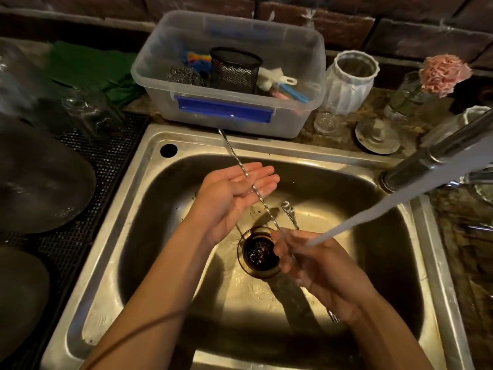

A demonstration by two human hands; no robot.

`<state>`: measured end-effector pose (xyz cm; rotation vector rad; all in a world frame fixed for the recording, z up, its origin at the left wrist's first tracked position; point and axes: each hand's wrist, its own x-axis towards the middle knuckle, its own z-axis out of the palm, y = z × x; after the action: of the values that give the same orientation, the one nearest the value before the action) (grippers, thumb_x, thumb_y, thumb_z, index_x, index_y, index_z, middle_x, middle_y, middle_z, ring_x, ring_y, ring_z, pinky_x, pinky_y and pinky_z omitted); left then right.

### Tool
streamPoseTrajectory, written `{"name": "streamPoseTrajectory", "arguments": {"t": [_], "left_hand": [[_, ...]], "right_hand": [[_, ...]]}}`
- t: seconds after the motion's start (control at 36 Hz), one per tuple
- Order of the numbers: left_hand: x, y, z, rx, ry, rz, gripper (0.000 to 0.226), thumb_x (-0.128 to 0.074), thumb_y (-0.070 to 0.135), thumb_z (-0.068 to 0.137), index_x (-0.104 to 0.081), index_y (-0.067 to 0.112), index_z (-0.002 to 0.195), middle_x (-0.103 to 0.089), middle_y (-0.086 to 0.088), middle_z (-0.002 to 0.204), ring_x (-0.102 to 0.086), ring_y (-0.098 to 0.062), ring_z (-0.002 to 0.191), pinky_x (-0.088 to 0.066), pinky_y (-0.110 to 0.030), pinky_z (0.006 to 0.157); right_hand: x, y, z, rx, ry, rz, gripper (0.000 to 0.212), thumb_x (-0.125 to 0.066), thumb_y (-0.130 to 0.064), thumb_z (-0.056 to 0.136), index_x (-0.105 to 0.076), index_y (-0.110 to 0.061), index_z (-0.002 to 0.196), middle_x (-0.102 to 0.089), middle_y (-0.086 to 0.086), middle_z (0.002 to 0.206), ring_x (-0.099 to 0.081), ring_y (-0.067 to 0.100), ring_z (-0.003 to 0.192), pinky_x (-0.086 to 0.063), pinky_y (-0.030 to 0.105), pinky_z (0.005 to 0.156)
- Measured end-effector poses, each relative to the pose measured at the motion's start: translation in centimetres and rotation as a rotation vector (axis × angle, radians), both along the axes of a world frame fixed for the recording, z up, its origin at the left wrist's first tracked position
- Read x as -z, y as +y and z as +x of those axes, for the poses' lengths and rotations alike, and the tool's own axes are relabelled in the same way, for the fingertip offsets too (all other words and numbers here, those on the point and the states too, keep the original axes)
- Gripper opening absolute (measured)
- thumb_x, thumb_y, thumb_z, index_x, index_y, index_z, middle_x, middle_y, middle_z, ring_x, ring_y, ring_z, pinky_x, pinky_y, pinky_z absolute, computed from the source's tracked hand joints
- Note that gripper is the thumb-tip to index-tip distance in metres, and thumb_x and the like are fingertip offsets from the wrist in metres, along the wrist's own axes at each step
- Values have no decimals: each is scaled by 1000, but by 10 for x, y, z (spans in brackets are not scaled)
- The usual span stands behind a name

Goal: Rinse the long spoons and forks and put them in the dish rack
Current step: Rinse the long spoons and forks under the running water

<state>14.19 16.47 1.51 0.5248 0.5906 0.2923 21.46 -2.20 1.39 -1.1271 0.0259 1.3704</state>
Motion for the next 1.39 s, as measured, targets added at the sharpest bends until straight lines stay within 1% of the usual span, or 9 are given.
{"name": "streamPoseTrajectory", "arguments": {"t": [0.25, 0.33, 0.53, 0.61, 0.72, 0.86, 1.14, 1.22, 1.39], "left_hand": [[7, -7, -1, 4, -27, -49, 33, -35, -13, 98, -54, -8, 125, -70, -26, 118, -70, -39, 109, -60, -41, 88], [9, -11, -1, 4, -32, -68, 34, -33, -14, 98, -54, -9, 125, -70, -26, 119, -70, -39, 110, -60, -40, 86], [17, -29, -5, 19, -55, -130, 33, -36, -13, 97, -55, -9, 124, -69, -27, 120, -69, -40, 111, -60, -40, 87], [22, -41, -5, 18, -62, -152, 34, -37, -15, 96, -53, -11, 126, -68, -29, 120, -68, -42, 111, -60, -40, 86], [23, -53, -5, 5, -57, -165, 32, -36, -16, 96, -53, -13, 124, -69, -30, 118, -69, -43, 108, -61, -41, 83], [20, -64, -6, 12, -44, -176, 32, -36, -15, 97, -51, -15, 125, -68, -32, 118, -69, -43, 108, -61, -41, 83], [19, -89, -10, 63, 54, -186, 27, -40, 0, 102, -54, -12, 122, -69, -31, 116, -73, -41, 99, -62, -44, 80], [20, -94, -9, 68, 79, -179, 29, -41, 5, 104, -54, -15, 120, -73, -29, 108, -76, -38, 88, -63, -40, 73], [19, -94, -7, 83, 92, -166, 31, -37, 0, 104, -53, -17, 123, -73, -30, 104, -76, -37, 90, -63, -38, 72]], "right_hand": [[-2, -5, 0, 27, 10, -46, 24, -66, -7, 71, -80, -3, 90, -72, 15, 80, -59, 16, 55, -48, 17, 42], [-2, -7, -1, 70, 68, -42, 25, -66, -4, 79, -73, 8, 100, -71, 19, 84, -64, 16, 59, -52, 20, 44], [-1, -22, -4, 31, -29, -109, 28, -59, -13, 90, -72, 8, 102, -74, 19, 85, -61, 17, 52, -51, 20, 43], [-2, -29, -7, 12, -67, -126, 25, -57, -10, 89, -76, 5, 97, -73, 18, 80, -59, 18, 55, -47, 20, 45], [-6, -39, -9, 11, -99, -129, 25, -55, -5, 90, -72, 10, 101, -69, 22, 79, -48, 21, 55, -40, 17, 38], [-9, -51, -11, 30, -119, -120, 33, -60, -9, 80, -71, 9, 106, -72, 19, 80, -57, 11, 46, -40, 15, 36], [-15, -74, -17, 18, -219, -175, 23, -58, -10, 88, -76, 0, 97, -74, 25, 89, -56, 15, 47, -40, 18, 37], [-17, -83, -20, 29, -235, -204, 22, -56, -6, 90, -73, 6, 99, -72, 28, 87, -56, 19, 43, -39, 19, 34], [-25, -100, -22, 21, -263, -214, 24, -53, -2, 92, -76, 4, 90, -70, 29, 77, -54, 20, 38, -38, 20, 32]]}}
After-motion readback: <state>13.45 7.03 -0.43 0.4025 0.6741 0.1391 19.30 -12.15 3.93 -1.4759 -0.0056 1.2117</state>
